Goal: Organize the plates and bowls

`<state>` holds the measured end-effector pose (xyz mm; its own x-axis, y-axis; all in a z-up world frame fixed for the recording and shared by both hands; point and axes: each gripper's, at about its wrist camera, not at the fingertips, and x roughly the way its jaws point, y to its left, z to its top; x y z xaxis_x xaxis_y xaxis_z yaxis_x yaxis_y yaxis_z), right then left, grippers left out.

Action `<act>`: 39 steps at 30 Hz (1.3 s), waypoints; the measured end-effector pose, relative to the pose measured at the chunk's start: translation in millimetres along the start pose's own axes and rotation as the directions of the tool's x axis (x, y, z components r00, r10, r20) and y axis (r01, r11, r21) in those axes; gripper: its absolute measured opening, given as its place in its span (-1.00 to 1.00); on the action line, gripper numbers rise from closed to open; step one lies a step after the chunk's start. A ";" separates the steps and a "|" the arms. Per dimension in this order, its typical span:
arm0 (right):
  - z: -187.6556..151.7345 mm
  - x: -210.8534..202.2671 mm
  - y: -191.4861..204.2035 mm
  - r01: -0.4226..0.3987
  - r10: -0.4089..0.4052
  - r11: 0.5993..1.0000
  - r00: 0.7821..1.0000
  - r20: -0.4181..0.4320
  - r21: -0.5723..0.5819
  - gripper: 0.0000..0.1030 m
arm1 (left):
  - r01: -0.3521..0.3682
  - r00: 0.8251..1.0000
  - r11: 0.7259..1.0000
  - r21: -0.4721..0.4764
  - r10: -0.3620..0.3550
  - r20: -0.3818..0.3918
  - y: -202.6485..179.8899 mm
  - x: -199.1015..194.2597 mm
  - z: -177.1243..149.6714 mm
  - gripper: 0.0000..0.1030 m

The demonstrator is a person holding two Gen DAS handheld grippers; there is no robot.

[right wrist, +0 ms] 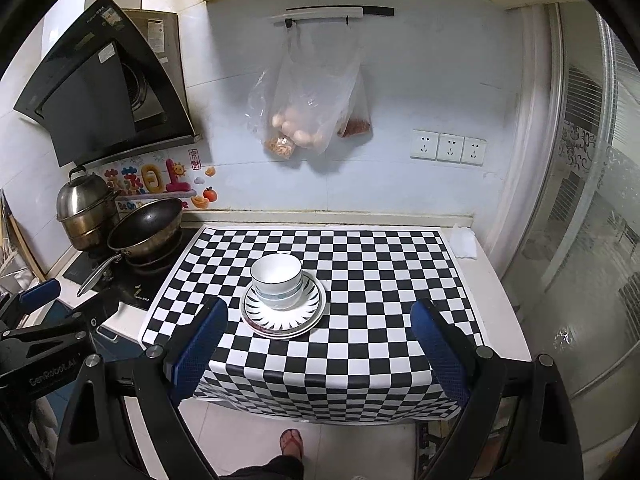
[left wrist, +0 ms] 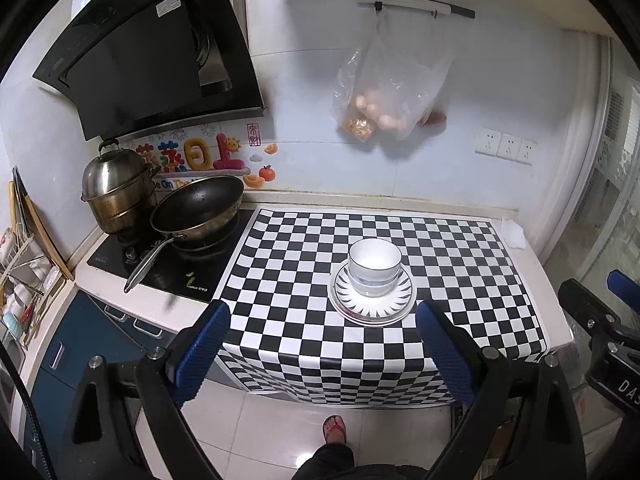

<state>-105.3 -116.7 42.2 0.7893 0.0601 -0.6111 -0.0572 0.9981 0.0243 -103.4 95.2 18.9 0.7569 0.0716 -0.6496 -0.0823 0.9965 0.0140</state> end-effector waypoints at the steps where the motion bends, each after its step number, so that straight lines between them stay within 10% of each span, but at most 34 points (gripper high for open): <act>1: -0.7 0.6 0.6 0.001 -0.001 1.000 1.000 -0.002 -0.001 0.84 | 0.000 1.000 1.000 0.003 0.000 0.001 0.4 0.4 0.4 0.84; 39: -3.1 -6.4 3.3 0.013 -0.013 1.000 1.000 0.006 0.007 0.84 | 0.006 1.000 1.000 0.007 -0.006 0.017 7.8 -4.1 4.2 0.84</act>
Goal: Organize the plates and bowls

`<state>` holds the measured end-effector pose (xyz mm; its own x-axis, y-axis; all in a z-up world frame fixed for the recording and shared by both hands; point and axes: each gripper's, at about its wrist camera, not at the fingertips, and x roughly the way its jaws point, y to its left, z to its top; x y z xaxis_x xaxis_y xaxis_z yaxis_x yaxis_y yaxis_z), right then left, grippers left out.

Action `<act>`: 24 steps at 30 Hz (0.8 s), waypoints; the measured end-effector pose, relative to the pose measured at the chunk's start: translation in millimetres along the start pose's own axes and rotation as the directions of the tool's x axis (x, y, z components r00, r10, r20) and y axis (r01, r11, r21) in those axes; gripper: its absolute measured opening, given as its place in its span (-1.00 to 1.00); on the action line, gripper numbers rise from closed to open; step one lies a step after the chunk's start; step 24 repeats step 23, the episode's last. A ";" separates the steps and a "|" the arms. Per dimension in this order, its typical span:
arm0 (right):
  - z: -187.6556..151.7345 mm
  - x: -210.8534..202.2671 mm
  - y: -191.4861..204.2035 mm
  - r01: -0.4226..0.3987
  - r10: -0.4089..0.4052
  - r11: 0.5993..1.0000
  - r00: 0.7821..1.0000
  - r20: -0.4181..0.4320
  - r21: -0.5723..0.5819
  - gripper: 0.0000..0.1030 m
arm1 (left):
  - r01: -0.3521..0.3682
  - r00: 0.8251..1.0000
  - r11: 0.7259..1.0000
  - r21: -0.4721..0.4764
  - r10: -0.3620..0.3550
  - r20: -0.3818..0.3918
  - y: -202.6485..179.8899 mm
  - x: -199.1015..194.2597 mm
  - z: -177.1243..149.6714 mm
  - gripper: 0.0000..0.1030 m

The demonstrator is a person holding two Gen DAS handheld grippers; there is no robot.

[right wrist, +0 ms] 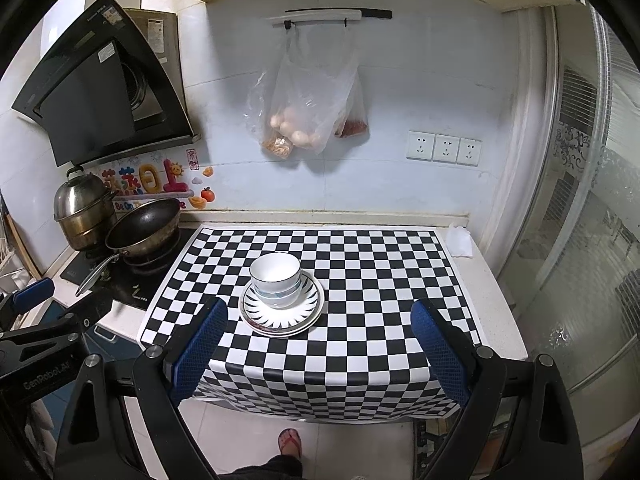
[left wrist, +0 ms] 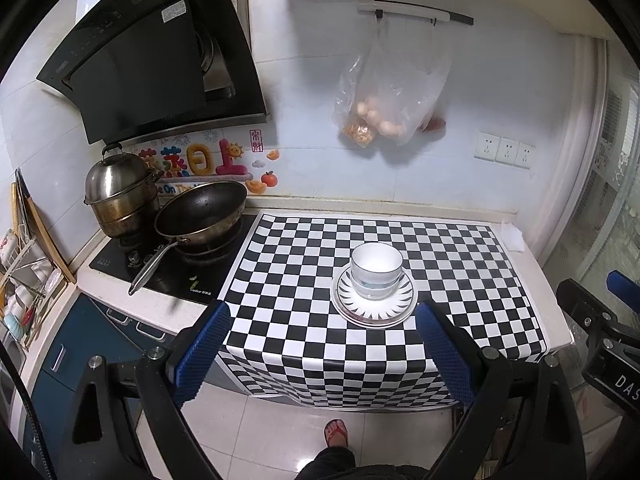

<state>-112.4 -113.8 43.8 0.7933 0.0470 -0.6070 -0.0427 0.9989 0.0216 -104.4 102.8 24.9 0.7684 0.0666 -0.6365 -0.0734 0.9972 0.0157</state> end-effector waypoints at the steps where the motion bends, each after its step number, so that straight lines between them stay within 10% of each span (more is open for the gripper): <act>1: 0.2 0.1 -1.1 -0.001 0.001 1.000 1.000 0.000 0.001 0.84 | 0.000 1.000 1.000 0.000 0.000 0.001 -0.3 -0.5 0.5 0.84; 24: -0.2 5.5 -9.9 -0.005 0.005 1.000 1.000 -0.013 -0.003 0.85 | -0.001 1.000 1.000 0.003 0.001 0.001 -3.3 -0.4 2.6 0.84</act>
